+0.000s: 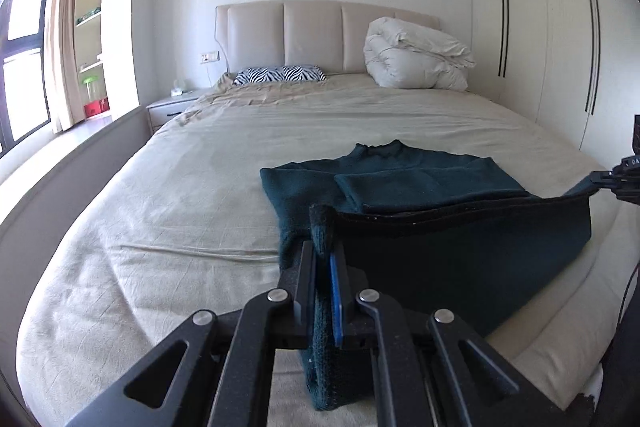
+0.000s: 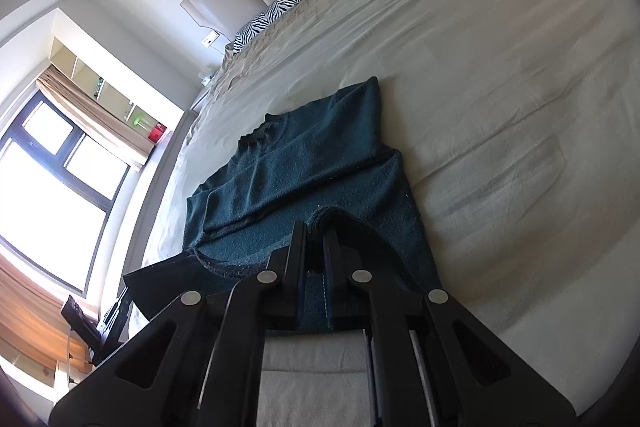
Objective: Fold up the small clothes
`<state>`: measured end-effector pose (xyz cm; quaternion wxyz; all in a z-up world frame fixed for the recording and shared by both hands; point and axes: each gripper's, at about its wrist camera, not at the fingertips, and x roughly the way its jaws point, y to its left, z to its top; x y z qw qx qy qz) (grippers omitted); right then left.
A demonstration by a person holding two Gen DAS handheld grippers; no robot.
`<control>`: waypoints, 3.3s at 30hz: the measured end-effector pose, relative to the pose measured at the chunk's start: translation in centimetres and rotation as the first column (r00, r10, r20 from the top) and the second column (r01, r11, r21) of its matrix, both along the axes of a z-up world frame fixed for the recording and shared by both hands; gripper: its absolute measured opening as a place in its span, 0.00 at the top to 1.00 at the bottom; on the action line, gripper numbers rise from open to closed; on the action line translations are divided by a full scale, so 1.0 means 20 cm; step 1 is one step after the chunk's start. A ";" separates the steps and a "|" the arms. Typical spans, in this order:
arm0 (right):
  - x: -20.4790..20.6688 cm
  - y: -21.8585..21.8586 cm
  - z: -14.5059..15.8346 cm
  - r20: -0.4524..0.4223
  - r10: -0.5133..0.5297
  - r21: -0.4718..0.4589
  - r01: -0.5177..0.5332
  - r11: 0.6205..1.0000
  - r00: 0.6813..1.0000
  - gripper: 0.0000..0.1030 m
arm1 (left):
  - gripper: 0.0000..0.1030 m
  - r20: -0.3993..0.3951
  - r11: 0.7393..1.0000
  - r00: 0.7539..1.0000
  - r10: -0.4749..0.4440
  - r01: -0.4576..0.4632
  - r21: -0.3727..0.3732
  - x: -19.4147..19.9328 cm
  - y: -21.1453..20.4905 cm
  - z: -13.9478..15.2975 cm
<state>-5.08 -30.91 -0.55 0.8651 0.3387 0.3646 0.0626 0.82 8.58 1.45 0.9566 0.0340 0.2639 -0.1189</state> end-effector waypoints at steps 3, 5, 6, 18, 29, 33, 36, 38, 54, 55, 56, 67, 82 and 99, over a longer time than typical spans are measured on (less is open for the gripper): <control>-0.01 -0.01 -0.01 0.001 -0.006 0.003 0.006 1.000 1.000 0.94 | 0.93 0.064 1.000 0.998 -0.022 0.021 0.014 -0.07 -0.02 0.03; -0.02 -0.01 0.00 0.009 -0.008 0.004 0.008 1.000 1.000 0.94 | 0.93 0.089 1.000 0.996 -0.027 0.025 0.018 -0.09 -0.03 0.06; -0.02 -0.01 0.00 0.011 -0.008 0.002 0.008 1.000 1.000 0.94 | 0.93 0.093 1.000 0.995 -0.024 0.022 0.016 -0.09 -0.03 0.07; 0.30 0.00 0.13 0.048 0.005 -0.054 -0.003 0.999 0.999 0.94 | 0.93 0.053 0.994 0.996 0.066 -0.062 -0.085 0.40 0.02 0.21; 0.91 -0.10 0.04 -0.010 -0.059 -0.055 0.058 0.997 0.998 0.94 | 0.93 -0.136 0.971 0.980 0.143 -0.166 -0.174 1.01 0.10 0.06; 1.15 -0.13 -0.06 -0.058 -0.079 -0.050 0.077 0.996 0.995 0.94 | 0.93 -0.221 0.958 0.962 0.160 -0.205 -0.200 1.19 0.14 -0.06; 1.28 -0.14 -0.13 -0.086 -0.090 -0.051 0.086 0.995 0.992 0.94 | 0.93 -0.265 0.954 0.949 0.170 -0.226 -0.196 1.27 0.14 -0.15; 1.35 -0.15 -0.17 -0.103 -0.100 -0.048 0.096 0.994 0.990 0.94 | 0.93 -0.293 0.947 0.939 0.179 -0.245 -0.208 1.32 0.14 -0.21; 1.20 -0.25 -0.31 -0.161 -0.159 -0.084 0.147 0.985 0.974 0.39 | 0.24 -0.298 0.926 0.939 0.175 -0.259 -0.273 1.07 0.21 -0.19; 1.17 -0.21 -0.30 -0.162 -0.129 -0.127 0.109 0.986 0.978 0.40 | 0.24 -0.296 0.930 0.941 0.167 -0.250 -0.270 1.03 0.20 -0.19; 1.15 -0.18 -0.29 -0.163 -0.106 -0.162 0.079 0.984 0.981 0.42 | 0.25 -0.292 0.933 0.943 0.161 -0.241 -0.266 0.99 0.19 -0.20; 0.88 0.12 -0.36 -0.242 -0.025 -0.358 -0.066 0.932 0.970 0.67 | 0.53 -0.390 0.935 0.912 0.127 -0.241 -0.259 0.75 0.15 -0.38; 0.71 0.11 -0.35 -0.202 -0.066 -0.363 -0.012 0.932 0.977 0.96 | 0.84 -0.412 0.957 0.906 0.095 -0.197 -0.213 0.77 0.12 -0.40; 0.63 0.02 -0.44 -0.189 -0.081 -0.206 0.041 0.978 0.979 0.95 | 0.85 -0.425 0.960 0.902 0.080 -0.184 -0.209 0.76 0.14 -0.42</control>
